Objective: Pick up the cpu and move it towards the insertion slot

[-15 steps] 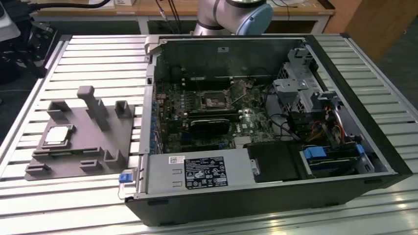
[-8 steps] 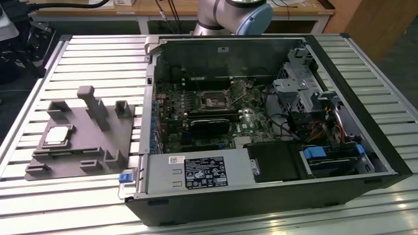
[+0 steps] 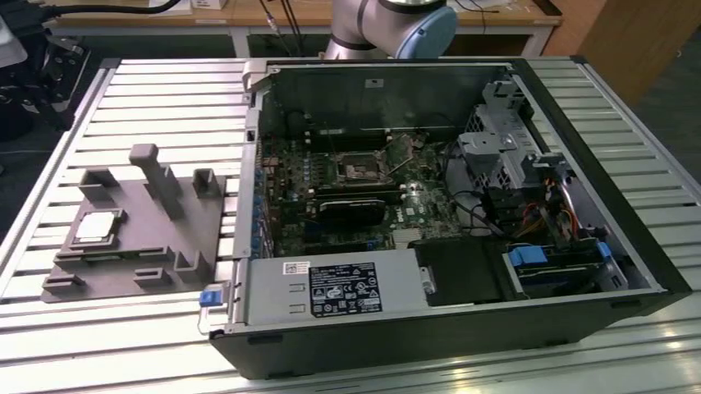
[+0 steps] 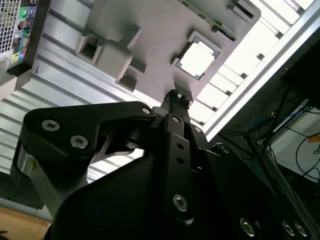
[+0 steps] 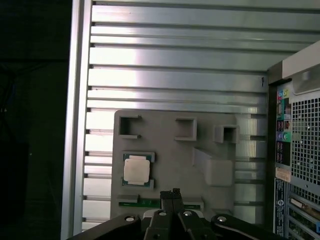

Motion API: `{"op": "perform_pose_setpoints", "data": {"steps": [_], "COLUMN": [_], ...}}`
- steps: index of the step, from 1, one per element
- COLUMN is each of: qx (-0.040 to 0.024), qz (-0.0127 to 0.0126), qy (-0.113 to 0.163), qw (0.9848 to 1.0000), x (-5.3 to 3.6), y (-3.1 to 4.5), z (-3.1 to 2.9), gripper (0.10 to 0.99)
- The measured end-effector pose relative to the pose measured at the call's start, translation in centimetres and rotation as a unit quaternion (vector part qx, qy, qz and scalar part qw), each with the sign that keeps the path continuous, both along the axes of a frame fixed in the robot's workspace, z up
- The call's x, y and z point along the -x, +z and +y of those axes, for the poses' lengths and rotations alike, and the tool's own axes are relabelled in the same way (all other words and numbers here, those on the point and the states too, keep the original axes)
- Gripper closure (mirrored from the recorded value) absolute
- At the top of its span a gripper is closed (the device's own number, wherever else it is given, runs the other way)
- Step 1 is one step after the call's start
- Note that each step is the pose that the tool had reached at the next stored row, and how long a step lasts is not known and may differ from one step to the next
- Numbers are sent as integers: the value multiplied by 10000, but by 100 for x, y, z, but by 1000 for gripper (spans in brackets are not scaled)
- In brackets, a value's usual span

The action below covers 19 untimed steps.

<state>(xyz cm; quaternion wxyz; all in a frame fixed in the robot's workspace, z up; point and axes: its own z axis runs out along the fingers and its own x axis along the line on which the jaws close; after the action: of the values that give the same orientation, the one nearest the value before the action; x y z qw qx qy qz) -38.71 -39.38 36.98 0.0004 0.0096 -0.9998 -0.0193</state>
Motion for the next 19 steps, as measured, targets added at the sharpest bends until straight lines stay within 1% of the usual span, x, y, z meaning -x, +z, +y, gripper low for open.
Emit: {"op": "perform_pose_setpoints", "data": {"steps": [10, 19], "qx": [-1, -1], "qz": [0, 0], "qy": [0, 0], "qw": [10000, 10000], "x": [52, 81], "y": [-3, -9], "z": [0, 0], "gripper": [980, 980]}}
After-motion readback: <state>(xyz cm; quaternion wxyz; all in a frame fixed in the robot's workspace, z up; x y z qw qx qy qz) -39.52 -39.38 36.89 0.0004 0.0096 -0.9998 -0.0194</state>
